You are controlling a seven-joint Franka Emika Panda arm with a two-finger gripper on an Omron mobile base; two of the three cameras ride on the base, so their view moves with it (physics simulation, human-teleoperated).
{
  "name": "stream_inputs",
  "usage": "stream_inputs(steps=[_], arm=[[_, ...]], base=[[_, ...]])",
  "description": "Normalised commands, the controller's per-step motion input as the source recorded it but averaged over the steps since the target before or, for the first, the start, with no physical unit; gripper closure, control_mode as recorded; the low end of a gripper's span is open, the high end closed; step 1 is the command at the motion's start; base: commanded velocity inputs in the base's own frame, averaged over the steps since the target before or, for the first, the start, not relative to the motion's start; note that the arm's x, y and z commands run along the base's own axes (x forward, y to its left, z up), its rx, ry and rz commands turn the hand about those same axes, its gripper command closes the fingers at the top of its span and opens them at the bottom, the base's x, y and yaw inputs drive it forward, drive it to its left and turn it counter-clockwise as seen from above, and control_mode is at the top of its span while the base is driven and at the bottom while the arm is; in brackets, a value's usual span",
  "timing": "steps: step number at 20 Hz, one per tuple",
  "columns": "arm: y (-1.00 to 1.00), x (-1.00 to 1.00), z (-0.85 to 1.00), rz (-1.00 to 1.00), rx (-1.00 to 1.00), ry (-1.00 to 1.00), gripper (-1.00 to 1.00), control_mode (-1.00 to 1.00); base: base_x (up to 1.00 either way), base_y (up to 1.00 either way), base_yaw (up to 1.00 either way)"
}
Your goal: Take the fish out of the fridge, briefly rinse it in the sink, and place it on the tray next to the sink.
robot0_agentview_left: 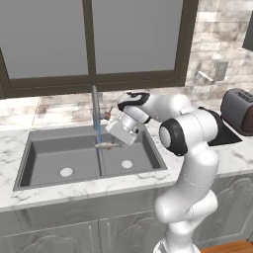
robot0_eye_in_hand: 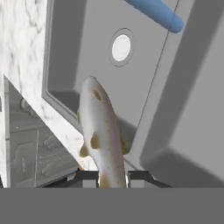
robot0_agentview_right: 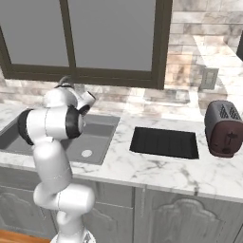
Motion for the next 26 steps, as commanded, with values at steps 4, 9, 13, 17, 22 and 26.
stream_inputs(steps=[4,9,13,17,22,26], arm=[[-0.3,-1.0,0.34,-0.01,0.05,-0.11,1.0,-1.0],[-0.47,-1.0,0.95,-0.18,0.01,-0.42,1.0,-1.0],[-0.48,-1.0,1.0,-0.24,-0.06,-0.48,1.0,-1.0],[-0.36,-1.0,0.99,-0.25,-0.18,-0.47,1.0,-1.0],[-0.43,-1.0,0.78,-0.29,-0.2,-0.33,1.0,-1.0],[-0.64,-0.83,0.81,-0.37,-0.2,-0.12,1.0,-1.0]], base=[[0.0,0.0,0.0],[0.0,0.0,0.0],[0.0,0.0,0.0],[0.0,0.0,0.0],[0.0,0.0,0.0],[0.0,0.0,0.0]])
